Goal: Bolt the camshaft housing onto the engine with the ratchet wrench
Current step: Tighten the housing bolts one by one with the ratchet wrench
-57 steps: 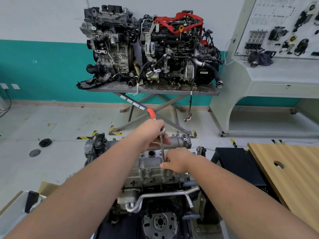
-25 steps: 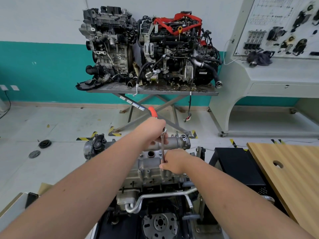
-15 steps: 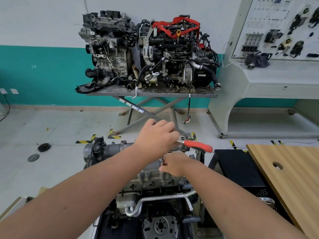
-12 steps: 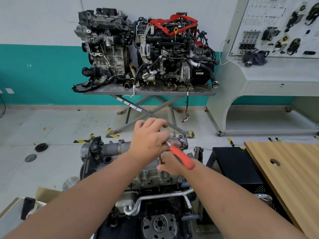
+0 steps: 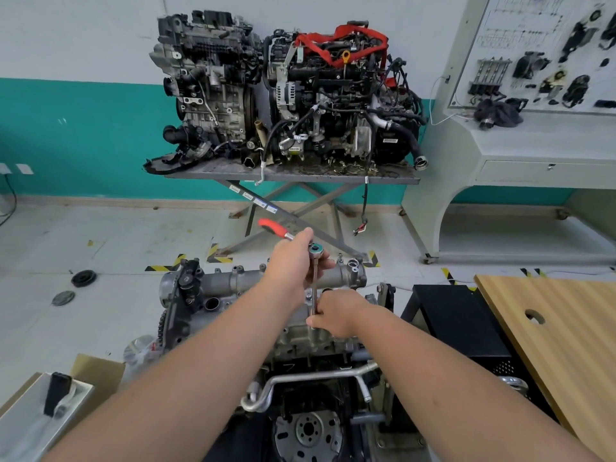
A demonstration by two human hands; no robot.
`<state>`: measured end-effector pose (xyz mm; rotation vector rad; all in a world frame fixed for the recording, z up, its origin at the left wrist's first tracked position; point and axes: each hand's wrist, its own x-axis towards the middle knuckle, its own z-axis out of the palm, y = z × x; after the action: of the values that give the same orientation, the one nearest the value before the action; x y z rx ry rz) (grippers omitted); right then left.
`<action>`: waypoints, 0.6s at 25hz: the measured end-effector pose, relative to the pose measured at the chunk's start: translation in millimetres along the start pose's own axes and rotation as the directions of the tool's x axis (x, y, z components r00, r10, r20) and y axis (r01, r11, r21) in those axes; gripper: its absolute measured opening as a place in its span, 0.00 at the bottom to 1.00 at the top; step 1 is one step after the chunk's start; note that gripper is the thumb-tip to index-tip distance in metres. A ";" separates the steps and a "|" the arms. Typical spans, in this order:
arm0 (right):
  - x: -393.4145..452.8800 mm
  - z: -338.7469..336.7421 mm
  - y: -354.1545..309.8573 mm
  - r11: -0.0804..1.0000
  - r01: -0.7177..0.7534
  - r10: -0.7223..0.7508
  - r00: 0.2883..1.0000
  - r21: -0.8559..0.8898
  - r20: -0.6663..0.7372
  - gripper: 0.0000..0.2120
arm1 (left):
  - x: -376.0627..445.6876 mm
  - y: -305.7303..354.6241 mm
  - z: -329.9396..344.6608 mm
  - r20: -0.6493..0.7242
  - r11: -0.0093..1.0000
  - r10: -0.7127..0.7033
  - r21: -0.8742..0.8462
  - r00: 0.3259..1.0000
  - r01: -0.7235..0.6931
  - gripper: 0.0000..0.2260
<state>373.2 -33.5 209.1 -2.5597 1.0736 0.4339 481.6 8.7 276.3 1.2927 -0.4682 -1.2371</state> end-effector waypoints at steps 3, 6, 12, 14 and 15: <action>-1.9 0.8 -0.2 1.000 -0.002 0.001 1.000 -0.024 -0.025 0.22 | -6.3 25.4 -1.8 0.088 0.916 -0.034 0.401 0.996 -0.004 0.06; -4.2 1.0 -3.4 0.999 0.001 -0.003 0.999 -0.042 -0.038 0.21 | -10.7 46.9 2.5 0.204 0.461 0.011 0.868 0.979 -0.186 0.08; -2.4 -0.3 -2.0 0.999 0.002 -0.004 1.000 -0.039 -0.028 0.19 | -17.0 39.3 20.3 0.589 -0.653 0.156 0.664 0.793 -0.365 0.15; -0.3 3.2 -2.1 1.000 -0.021 0.020 0.999 -0.021 -0.039 0.20 | -16.1 26.3 3.1 0.770 -0.729 0.283 0.560 0.572 -0.394 0.18; -0.2 4.1 0.1 1.000 -0.007 0.006 0.998 -0.024 -0.055 0.20 | -14.9 18.9 -7.6 0.808 -0.717 0.382 0.565 0.448 -0.407 0.19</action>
<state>372.4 -31.7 205.5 -2.6040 1.1020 0.3831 490.7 21.4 296.1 1.6726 -2.3393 0.7934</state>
